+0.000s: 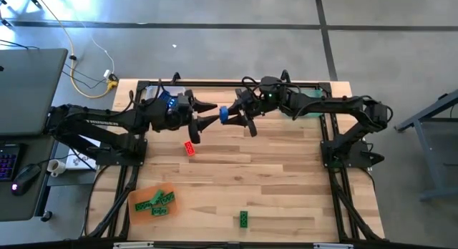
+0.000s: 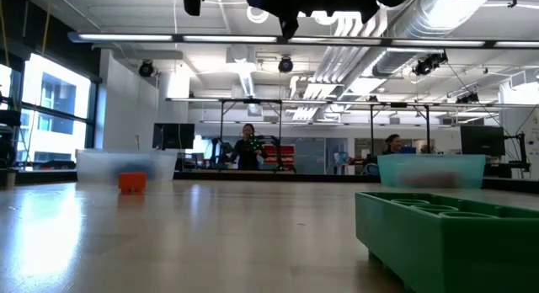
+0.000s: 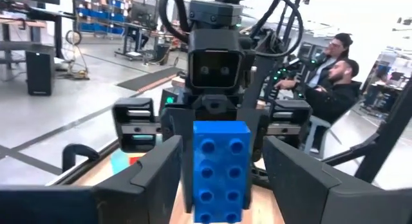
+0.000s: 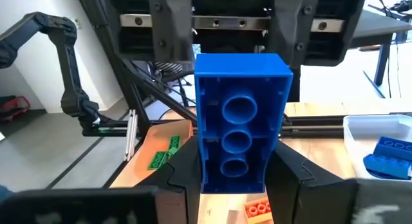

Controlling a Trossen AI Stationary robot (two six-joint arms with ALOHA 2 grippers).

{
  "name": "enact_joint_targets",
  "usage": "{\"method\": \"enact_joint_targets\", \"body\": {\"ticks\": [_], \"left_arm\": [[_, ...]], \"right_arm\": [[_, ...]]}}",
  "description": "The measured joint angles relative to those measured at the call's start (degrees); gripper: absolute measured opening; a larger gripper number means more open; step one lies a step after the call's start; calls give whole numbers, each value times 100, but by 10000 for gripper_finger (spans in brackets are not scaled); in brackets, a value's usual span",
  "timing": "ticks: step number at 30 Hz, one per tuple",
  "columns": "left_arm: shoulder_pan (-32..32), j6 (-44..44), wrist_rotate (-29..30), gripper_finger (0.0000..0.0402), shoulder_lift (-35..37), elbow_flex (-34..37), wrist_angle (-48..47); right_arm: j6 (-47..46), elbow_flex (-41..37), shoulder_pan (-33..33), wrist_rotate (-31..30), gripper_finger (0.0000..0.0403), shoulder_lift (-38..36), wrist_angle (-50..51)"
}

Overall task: Sort & place blocks by color
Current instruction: Put the blue game piece into the transparent bin

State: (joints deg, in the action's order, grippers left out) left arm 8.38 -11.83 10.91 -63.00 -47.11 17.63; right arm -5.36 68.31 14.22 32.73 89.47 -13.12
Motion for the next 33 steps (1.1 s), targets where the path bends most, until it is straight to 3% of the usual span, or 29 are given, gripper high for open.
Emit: {"method": "enact_joint_targets", "body": {"ticks": [10, 21, 25, 31, 33], "left_arm": [[72, -405, -290, 256, -257, -4, 2], [187, -319, -251, 259, -876, 0, 811], [217, -303, -244, 230, -946, -1, 911], [217, -128, -253, 121, -929, 0, 953], [217, -80, -254, 108, -925, 0, 957]], "right_arm": [[-70, 0, -5, -23, 101, 14, 7], [-215, 0, -13, -52, 101, 26, 39], [-215, 0, -13, -85, 101, 26, 79], [-213, -2, -13, -229, 103, 27, 188], [-212, -2, -13, -230, 115, 26, 196]]}}
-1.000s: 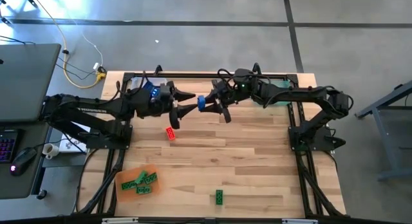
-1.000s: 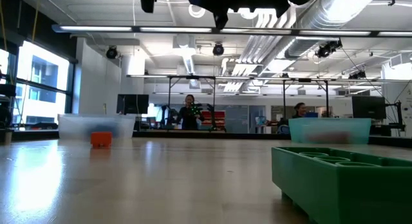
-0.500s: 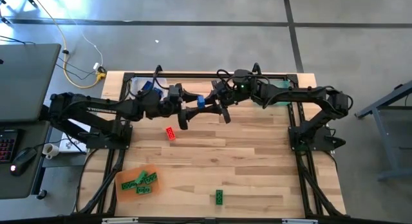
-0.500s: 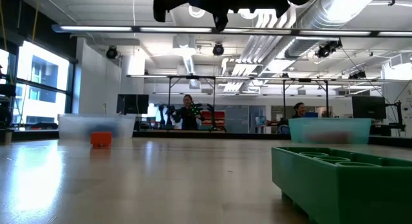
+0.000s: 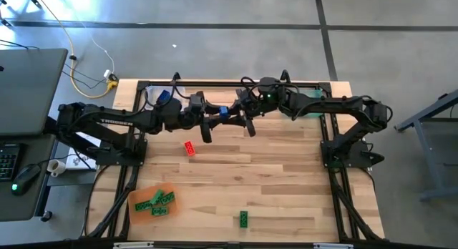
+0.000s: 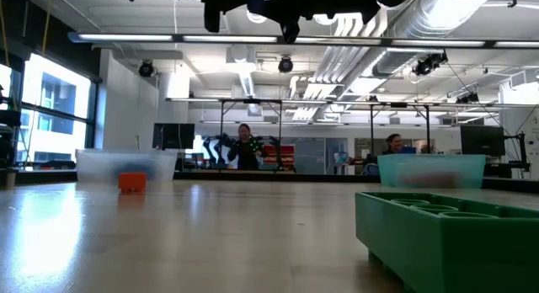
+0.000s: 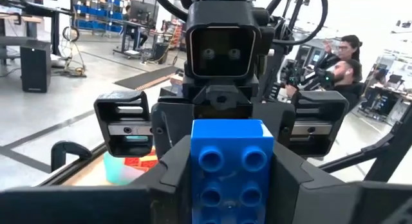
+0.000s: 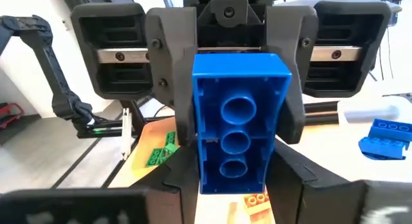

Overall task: Sort & place blocks by color
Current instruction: Put the blue game piece into the transparent bin

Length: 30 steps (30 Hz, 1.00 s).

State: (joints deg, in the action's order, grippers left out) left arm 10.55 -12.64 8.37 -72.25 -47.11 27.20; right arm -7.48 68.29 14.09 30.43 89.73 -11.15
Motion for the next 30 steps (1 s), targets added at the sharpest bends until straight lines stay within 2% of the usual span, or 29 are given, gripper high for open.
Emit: {"method": "enact_joint_targets", "body": {"ticks": [4, 12, 19, 25, 28, 30], "left_arm": [[0, 38, -85, 108, 0, 0, -14], [27, 273, 188, 108, 149, 0, -675], [277, 281, 581, 108, 568, 0, -2130], [785, 183, 1122, 108, 926, -2, -3930], [1038, 60, 1591, 108, 1003, -1, -4631], [1266, -109, 1676, 108, 1008, 0, -5011]], "right_arm": [[-1, 0, 0, -63, 151, 0, 16], [-4, 0, 7, -804, 217, 4, 355], [-17, 0, 17, -1074, 234, 4, 561], [-5, 0, 17, -1074, 236, 4, 719], [-5, 0, 17, -1072, 236, 4, 734], [-3, 0, 17, -1072, 236, 4, 736]]}}
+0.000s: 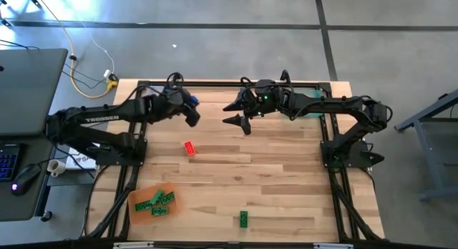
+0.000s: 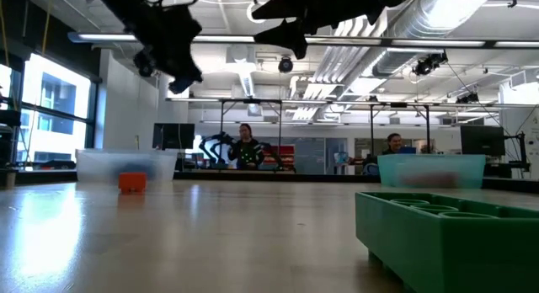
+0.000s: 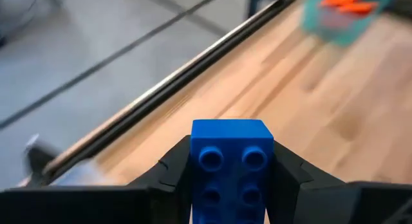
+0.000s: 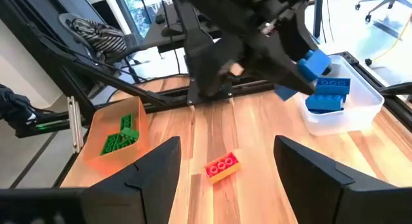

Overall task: Sort & place blocks by color
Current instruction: Put the blue game piece into the transparent bin

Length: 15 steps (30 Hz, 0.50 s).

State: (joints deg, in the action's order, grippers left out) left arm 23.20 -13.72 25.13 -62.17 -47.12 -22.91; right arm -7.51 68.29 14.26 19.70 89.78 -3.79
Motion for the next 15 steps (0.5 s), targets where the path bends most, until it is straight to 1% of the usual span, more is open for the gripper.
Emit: {"method": "enact_joint_targets", "body": {"ticks": [6, 15], "left_arm": [[715, -464, -18, 108, -86, 0, -969], [1652, -844, -28, 108, -276, 0, -1547]], "right_arm": [[0, 0, 0, 3, 236, 0, -2], [0, 0, 0, 20, 236, -2, -4]]}}
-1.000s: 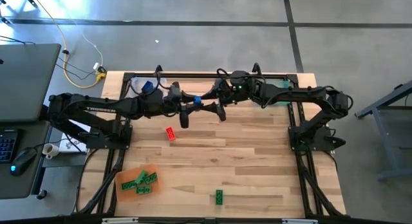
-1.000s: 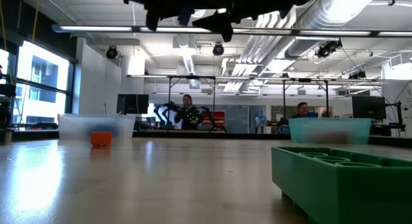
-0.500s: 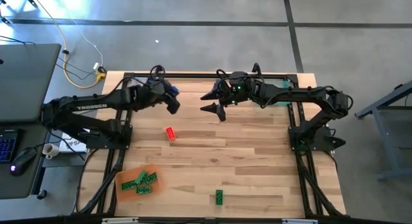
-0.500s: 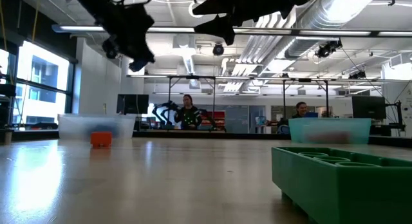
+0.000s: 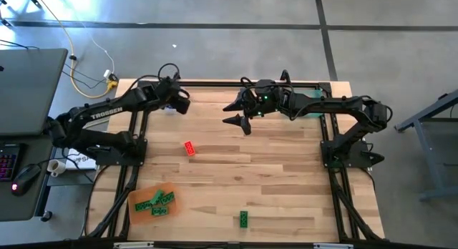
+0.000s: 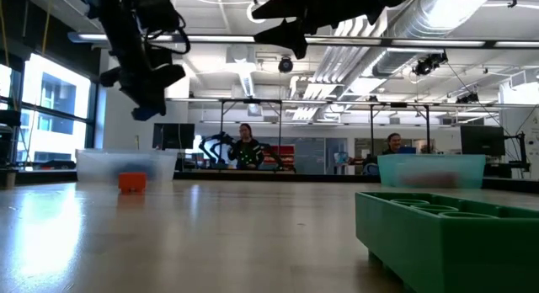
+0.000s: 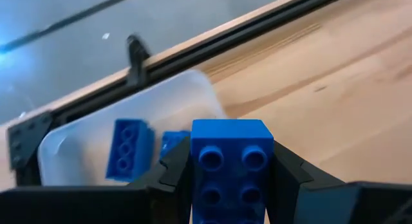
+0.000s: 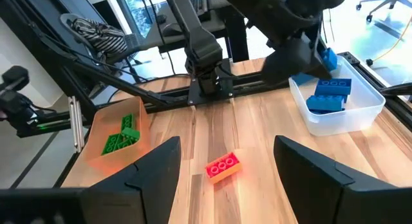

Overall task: Sort & place blocks by color
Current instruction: Put the blue game piece into the transparent bin

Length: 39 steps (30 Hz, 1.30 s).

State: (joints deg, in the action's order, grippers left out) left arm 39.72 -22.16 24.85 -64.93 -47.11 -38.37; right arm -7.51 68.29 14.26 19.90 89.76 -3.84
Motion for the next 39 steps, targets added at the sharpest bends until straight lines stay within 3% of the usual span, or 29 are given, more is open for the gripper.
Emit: {"method": "enact_joint_targets", "body": {"ticks": [7, 22, 31, 39], "left_arm": [[629, -127, -414, 108, -412, -2, -94], [1258, -467, -719, 112, -1625, -2, 431], [1314, -576, -785, 191, -1759, -2, 435], [1336, -578, -1046, 235, -1759, -24, 379]], "right_arm": [[2, 0, 0, 0, 236, -2, -24], [-17, 0, -4, -4, 236, -2, -31], [-17, 0, -4, -20, 236, -4, -31], [-18, 0, -4, -17, 236, -4, -31]]}}
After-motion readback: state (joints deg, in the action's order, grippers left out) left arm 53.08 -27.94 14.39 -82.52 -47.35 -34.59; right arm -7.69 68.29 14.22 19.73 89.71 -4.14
